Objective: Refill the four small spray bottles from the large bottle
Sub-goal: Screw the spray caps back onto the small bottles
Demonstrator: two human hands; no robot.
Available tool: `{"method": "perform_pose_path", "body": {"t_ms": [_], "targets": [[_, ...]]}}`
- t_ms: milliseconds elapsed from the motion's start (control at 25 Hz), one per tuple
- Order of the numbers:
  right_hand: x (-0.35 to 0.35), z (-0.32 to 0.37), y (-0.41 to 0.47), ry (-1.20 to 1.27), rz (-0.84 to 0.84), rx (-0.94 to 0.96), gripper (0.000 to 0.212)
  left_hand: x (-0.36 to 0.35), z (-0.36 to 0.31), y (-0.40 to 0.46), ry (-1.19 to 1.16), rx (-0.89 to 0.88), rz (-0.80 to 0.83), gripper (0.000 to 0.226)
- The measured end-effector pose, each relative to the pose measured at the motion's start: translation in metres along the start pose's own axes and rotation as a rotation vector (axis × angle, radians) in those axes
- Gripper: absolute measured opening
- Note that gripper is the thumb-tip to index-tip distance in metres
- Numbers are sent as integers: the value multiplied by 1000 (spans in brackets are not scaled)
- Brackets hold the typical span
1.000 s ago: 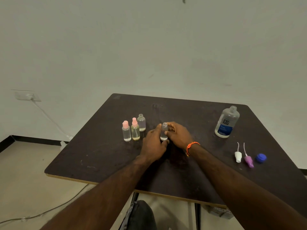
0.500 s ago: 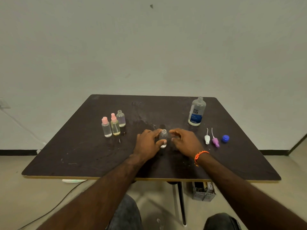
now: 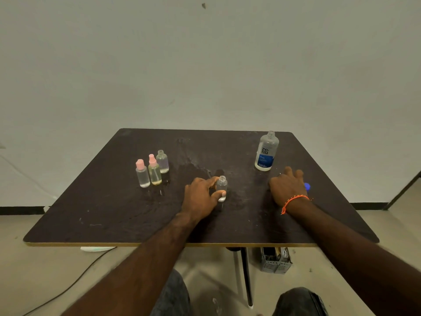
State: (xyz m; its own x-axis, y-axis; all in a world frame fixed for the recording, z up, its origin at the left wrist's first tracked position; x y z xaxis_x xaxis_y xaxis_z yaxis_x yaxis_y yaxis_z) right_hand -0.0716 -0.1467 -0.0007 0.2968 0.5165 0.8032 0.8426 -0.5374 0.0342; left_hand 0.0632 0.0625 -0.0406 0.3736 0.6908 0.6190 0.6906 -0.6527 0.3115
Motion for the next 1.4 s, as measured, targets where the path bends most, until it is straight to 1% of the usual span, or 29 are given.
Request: {"method": "perform_pose_path", "body": {"t_ms": [200, 360, 560, 640, 720, 800, 840, 880, 960, 1040, 1200, 1320, 1400], "targets": [[-3, 7, 4, 48, 4, 4, 26, 2, -4, -1, 20, -3, 4, 47], [-7, 9, 5, 42, -36, 47, 23, -1, -2, -2, 13, 5, 6, 54], [-2, 6, 5, 62, -167, 67, 26, -3, -1, -2, 35, 17, 5, 54], [20, -2, -1, 188, -280, 23, 27, -5, 2, -1, 32, 19, 15, 56], [55, -17, -14, 368, -473, -69, 24, -6, 5, -1, 25, 21, 17, 58], [89, -35, -31, 615, -649, -164, 18, -5, 5, -2, 32, 20, 18, 52], [101, -41, -37, 785, -677, -193, 16, -4, 4, -2, 35, 19, 15, 48], [109, -44, -39, 963, -656, -202, 14, -3, 3, -3, 39, 22, 9, 47], [119, -36, -37, 1257, -554, -186, 14, -1, 1, -4, 46, 36, 7, 45], [123, -20, -33, 1414, -491, -152, 19, 1, -2, -5, 47, 45, 7, 42], [128, 6, -22, 1448, -484, -113, 20, 3, -6, -8, 21, 60, -2, 40], [128, 19, -13, 1407, -486, -100, 25, 4, -8, -10, 22, 52, 2, 35], [122, 30, -9, 1356, -461, -78, 25, 3, -8, -11, 5, 64, 2, 36]]}}
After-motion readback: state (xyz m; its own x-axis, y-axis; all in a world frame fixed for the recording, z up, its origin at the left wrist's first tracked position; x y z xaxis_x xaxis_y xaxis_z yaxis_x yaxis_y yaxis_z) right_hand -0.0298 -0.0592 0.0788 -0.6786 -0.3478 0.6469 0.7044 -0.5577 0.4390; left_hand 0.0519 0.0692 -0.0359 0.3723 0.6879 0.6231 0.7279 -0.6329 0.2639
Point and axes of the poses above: each hand's wrist, its own y-axis towards the middle knuckle, its own x-axis out of the back of the hand, z = x × y, the point moved 7 cm from there along y, towards the middle knuckle, and after that the axes turned 12 degrees about -y, right-handed, at the moved point
